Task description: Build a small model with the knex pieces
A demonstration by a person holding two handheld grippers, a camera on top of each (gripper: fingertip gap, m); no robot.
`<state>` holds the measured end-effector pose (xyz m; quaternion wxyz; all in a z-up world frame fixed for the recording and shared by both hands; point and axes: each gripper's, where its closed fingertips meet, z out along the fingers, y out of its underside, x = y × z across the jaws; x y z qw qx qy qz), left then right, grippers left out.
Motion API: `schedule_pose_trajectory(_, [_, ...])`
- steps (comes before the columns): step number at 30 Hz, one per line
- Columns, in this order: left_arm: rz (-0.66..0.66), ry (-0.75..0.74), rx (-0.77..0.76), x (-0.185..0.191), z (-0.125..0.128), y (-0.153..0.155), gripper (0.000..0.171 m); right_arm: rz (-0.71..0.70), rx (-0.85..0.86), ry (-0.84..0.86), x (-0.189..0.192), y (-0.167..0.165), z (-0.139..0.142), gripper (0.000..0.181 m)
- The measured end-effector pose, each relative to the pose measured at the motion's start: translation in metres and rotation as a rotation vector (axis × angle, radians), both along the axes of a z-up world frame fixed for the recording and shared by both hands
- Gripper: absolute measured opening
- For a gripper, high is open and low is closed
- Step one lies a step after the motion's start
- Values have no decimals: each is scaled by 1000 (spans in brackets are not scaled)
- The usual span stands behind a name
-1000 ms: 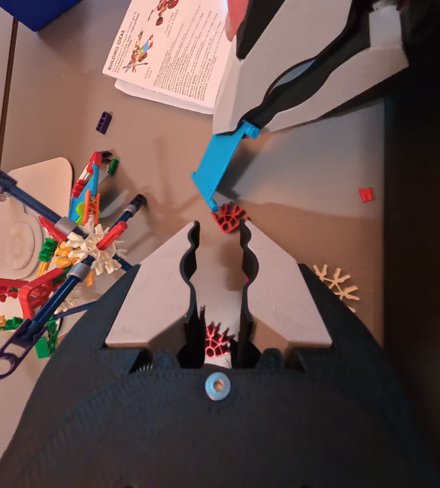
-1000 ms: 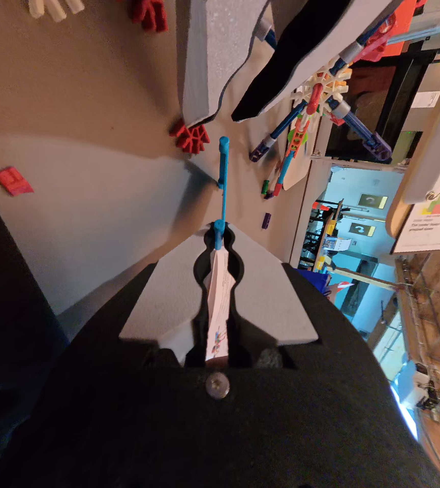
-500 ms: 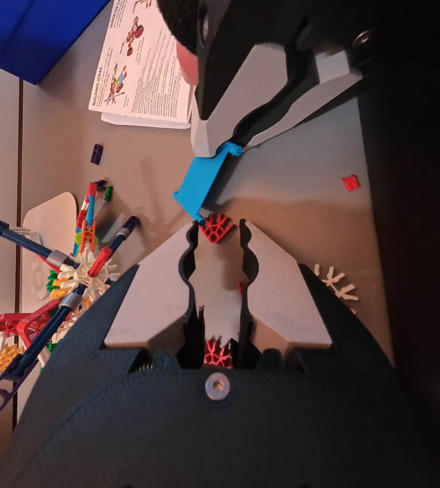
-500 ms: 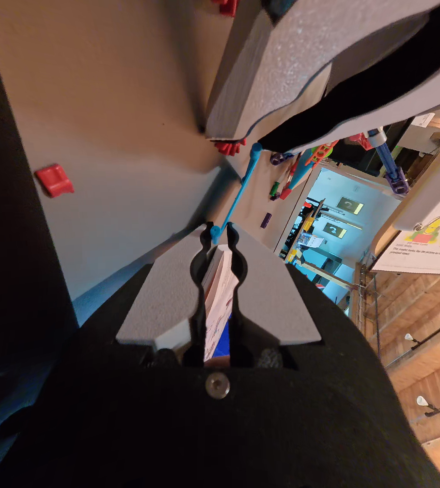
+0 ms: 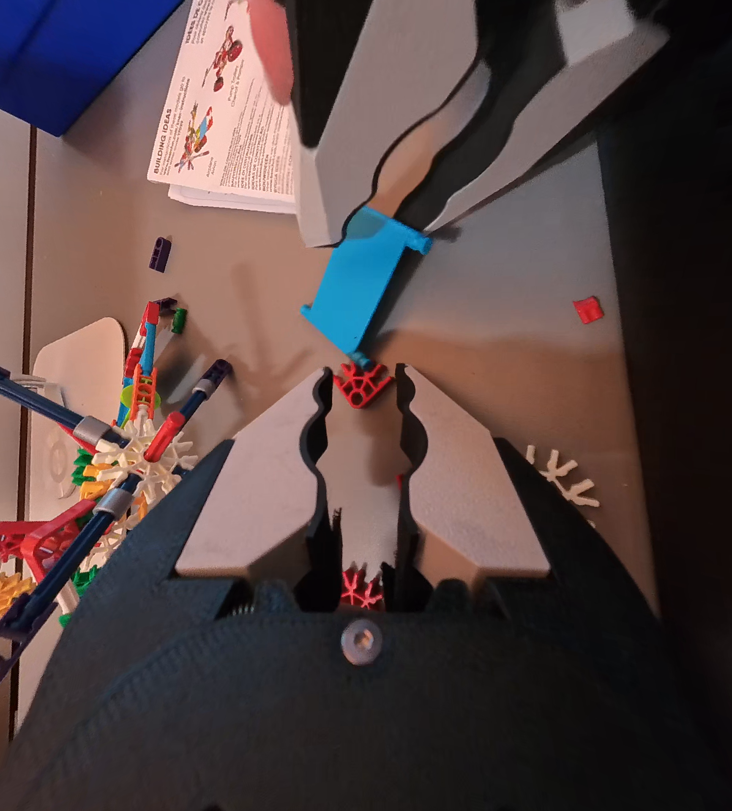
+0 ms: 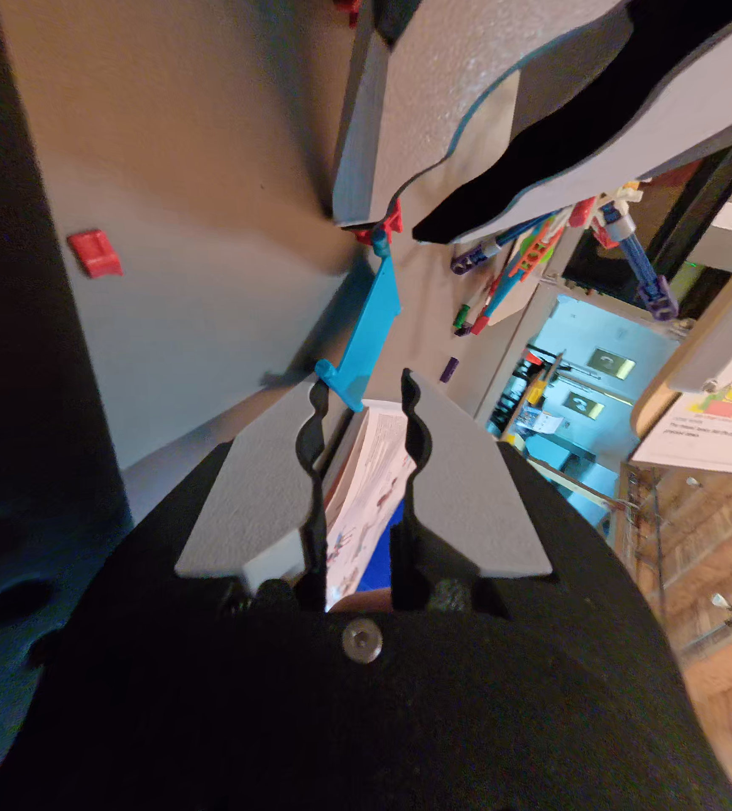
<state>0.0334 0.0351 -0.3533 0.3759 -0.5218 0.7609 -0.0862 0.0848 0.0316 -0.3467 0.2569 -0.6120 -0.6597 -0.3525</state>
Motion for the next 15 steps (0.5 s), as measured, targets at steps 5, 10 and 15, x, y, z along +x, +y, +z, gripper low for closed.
schedule_pose_trajectory(5, [6, 8, 0, -2, 0, 2, 27, -42, -212, 266, -6, -20, 6, 32])
schedule_pose_trajectory(10, [18, 19, -10, -6, 0, 4, 29, -167, -349, 657, -12, -15, 29, 35])
schedule_pose_trajectory(15, [45, 29, -60, -11, -1, 7, 30, -334, -470, 911, -16, 1, 7, 54])
